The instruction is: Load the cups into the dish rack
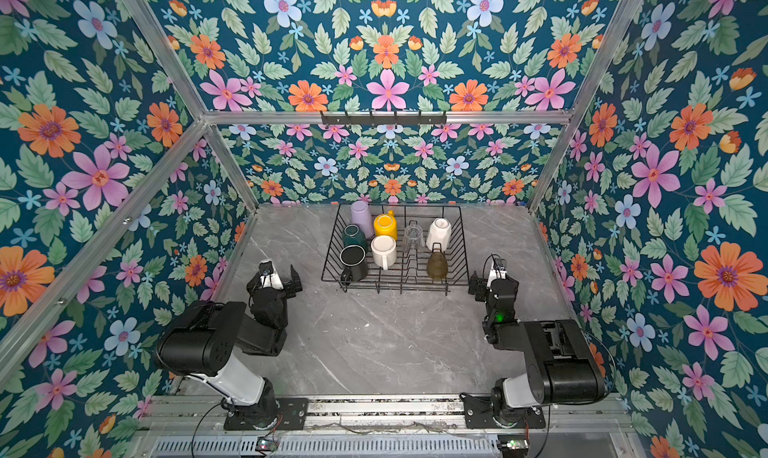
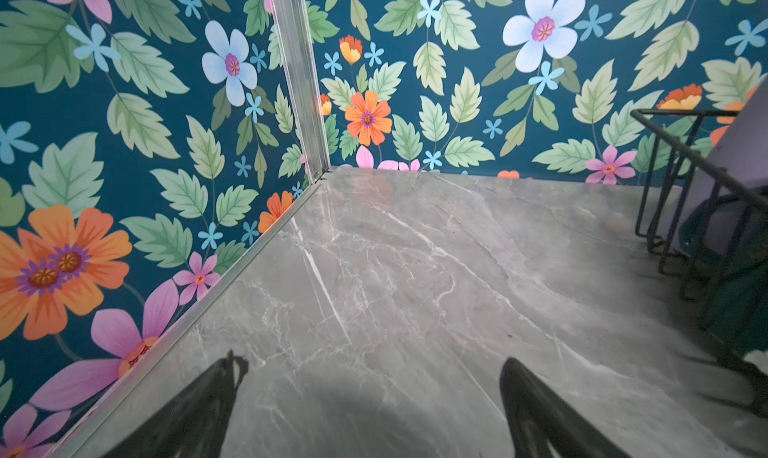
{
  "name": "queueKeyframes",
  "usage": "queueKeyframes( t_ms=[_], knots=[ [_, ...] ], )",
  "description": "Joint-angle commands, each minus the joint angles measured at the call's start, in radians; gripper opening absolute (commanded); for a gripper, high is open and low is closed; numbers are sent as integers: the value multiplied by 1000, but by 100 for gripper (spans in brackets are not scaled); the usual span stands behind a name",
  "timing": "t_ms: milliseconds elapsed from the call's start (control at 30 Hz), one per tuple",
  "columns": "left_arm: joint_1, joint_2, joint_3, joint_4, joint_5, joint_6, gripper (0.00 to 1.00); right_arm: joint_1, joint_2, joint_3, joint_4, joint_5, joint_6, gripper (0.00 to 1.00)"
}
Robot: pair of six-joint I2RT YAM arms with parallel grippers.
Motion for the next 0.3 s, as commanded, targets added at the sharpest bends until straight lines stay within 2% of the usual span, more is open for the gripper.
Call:
queueKeyframes(
  t_ms=[0,33,133,267],
  knots=[
    [-5,1,-22,45,-1,13,100,2,-2,1,47,-26,-2,99],
    [-8,10,-40,94,-1,18,100,2,-1,2,50,-24,-2,99],
    [-3,-2,6,-14,-3,-2,100,3,-2,3,46,-22,-2,99],
    [-2,-1,2,-4,-2,-1,100,3,-3,-3,55,-15,2,99]
  ],
)
